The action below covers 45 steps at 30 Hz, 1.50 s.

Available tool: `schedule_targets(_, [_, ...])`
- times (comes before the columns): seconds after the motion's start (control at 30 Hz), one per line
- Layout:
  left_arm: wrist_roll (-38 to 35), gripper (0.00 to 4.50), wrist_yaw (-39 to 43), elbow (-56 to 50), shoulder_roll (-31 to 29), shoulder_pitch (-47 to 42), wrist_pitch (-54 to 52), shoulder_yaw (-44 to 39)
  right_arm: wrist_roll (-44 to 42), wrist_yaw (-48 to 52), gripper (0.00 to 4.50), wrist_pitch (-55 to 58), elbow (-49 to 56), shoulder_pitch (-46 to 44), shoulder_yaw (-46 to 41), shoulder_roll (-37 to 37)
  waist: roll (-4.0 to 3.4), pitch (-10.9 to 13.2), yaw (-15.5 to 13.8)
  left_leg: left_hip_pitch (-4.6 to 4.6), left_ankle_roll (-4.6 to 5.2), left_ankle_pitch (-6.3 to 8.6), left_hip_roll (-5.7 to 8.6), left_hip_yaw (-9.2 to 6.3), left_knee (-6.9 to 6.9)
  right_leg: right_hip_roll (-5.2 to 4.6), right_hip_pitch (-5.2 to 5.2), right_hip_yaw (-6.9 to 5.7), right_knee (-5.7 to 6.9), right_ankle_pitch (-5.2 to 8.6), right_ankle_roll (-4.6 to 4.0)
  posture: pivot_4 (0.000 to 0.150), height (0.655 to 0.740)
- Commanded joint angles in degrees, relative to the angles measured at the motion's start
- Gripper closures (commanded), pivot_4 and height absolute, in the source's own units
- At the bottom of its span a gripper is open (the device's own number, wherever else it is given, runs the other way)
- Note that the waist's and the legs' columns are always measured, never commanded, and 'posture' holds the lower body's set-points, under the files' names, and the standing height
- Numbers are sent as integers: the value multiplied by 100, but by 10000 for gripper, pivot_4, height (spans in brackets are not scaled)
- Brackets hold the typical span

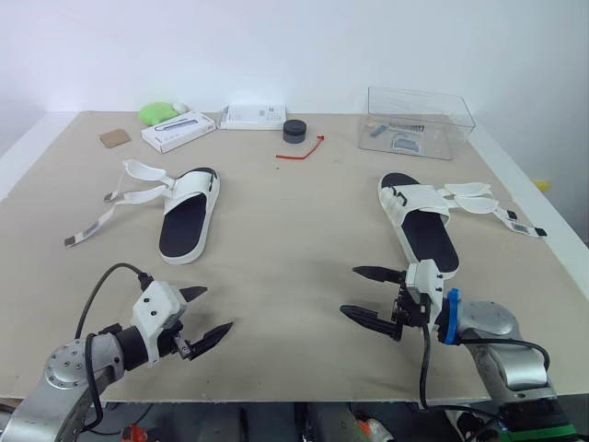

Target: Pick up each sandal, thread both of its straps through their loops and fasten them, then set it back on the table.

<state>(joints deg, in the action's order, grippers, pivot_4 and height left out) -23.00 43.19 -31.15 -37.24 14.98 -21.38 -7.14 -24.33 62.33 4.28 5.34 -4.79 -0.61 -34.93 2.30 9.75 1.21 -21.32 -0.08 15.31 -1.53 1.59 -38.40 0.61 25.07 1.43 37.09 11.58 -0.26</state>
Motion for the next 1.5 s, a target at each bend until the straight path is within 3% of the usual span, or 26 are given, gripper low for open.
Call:
schedule_targets(0.03, [-71,485,80,-139,-105,-233,-14,-1,-56,-187,0,41,339,50,-114,49,0,0,-1,0,0,0,0,0,0,0,0,0,0,0,0,1500,7400])
schedule_targets(0.4, [-302,485,137,-206,-194,-739,-412,85,-70,-703,0,315,583,173,-146,164,-1,-1,9,2,-5,3,-2,8,-1,3,3,15,4,-1,0,1500,7400])
schedule_targets(0.63, [-796,485,165,-584,19,-1700,-912,606,-618,-2591,0,1808,602,-563,-974,643,-2,0,-3,1,-4,0,1,12,-11,8,1,20,6,-18,5,1500,7400])
schedule_targets(0.87, [-994,485,575,-476,30,-2659,-1084,1254,-264,-4385,0,2709,119,-1528,-1420,964,-2,0,19,-16,-3,4,1,38,1,19,10,52,4,-17,4,1500,7400])
schedule_targets(1.1, [-782,485,679,-168,17,-2830,-846,1301,273,-4712,0,2641,-275,-1753,-1155,1079,-4,0,19,-10,-2,4,-3,52,0,25,20,65,6,-19,5,1500,7400])
schedule_targets(1.5, [-793,485,472,-230,278,-2530,-506,1138,925,-4391,0,1668,-1734,-2459,-976,1061,-4,0,32,3,0,5,1,92,-3,22,25,112,0,-34,31,1500,7400])
